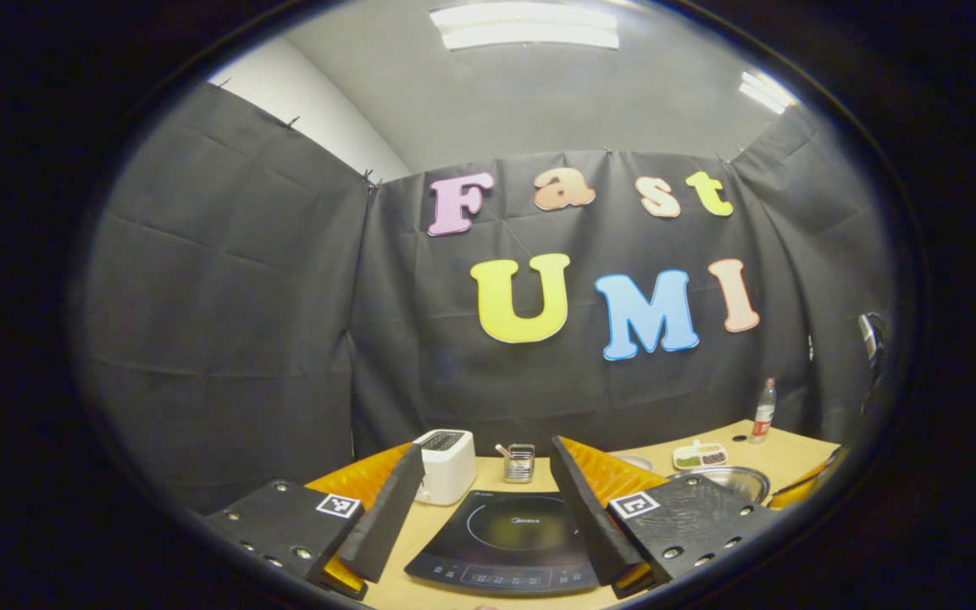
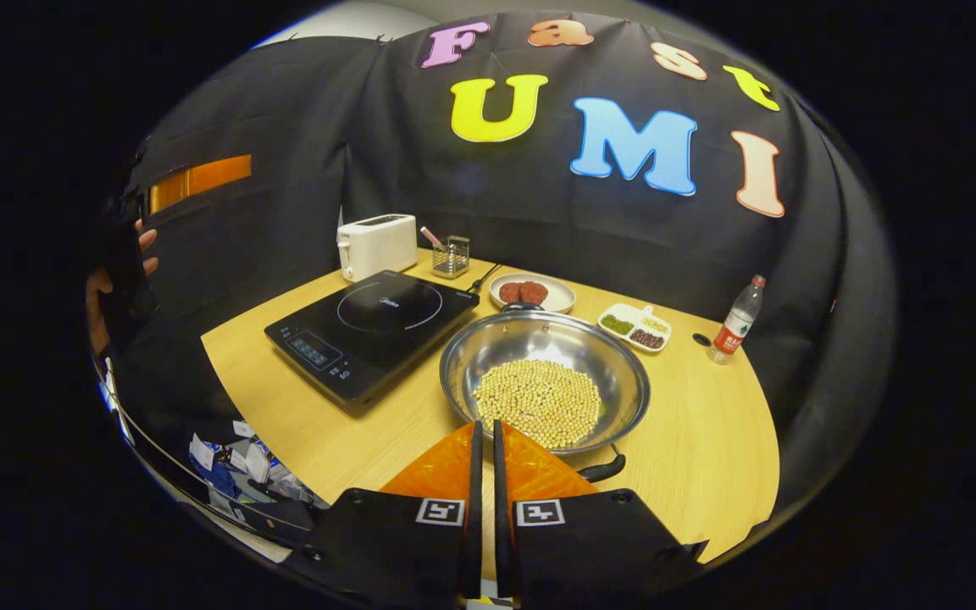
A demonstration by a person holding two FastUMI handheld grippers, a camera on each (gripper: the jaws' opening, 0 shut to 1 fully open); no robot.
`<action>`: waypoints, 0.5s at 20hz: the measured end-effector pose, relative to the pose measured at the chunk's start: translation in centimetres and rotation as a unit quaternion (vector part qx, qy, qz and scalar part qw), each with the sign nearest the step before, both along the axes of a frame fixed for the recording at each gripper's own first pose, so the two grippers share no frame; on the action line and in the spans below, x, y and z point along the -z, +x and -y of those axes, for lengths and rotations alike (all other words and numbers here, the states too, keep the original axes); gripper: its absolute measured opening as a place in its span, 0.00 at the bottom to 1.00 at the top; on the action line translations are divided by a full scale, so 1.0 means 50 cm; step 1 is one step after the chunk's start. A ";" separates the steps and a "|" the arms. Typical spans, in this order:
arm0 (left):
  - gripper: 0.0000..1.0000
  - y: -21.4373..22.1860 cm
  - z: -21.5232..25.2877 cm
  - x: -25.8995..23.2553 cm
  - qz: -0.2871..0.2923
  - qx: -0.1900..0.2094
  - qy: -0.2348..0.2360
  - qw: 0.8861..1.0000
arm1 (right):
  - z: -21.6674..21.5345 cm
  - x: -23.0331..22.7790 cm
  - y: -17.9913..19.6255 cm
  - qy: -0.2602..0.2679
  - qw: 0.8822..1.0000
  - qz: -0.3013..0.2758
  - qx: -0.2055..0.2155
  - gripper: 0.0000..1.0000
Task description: First push the handle of the pot to place it horizontally, then grasp the pot with both hands and set it on the induction cooktop.
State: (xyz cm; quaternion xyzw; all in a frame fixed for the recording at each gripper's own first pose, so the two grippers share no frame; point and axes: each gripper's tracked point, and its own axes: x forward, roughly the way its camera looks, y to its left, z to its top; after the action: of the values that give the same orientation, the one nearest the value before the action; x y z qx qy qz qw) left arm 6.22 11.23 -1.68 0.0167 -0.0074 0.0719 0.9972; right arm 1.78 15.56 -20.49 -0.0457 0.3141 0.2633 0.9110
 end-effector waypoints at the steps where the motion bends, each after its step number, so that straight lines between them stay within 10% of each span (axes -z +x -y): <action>1: 0.89 0.006 0.004 0.000 -0.002 -0.004 0.003 1.000 | 0.002 0.018 0.000 -0.004 1.000 -0.012 -0.009 0.08; 10: 0.90 0.060 0.056 0.031 -0.025 -0.025 0.007 0.999 | 0.027 0.138 0.014 -0.032 0.993 -0.095 -0.059 0.08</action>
State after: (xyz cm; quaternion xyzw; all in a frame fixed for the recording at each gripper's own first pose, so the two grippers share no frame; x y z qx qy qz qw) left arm 9.23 8.41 -3.22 0.0256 0.0180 0.0963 0.9949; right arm 2.50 14.20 -27.38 -0.0678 0.4046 0.3092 0.8579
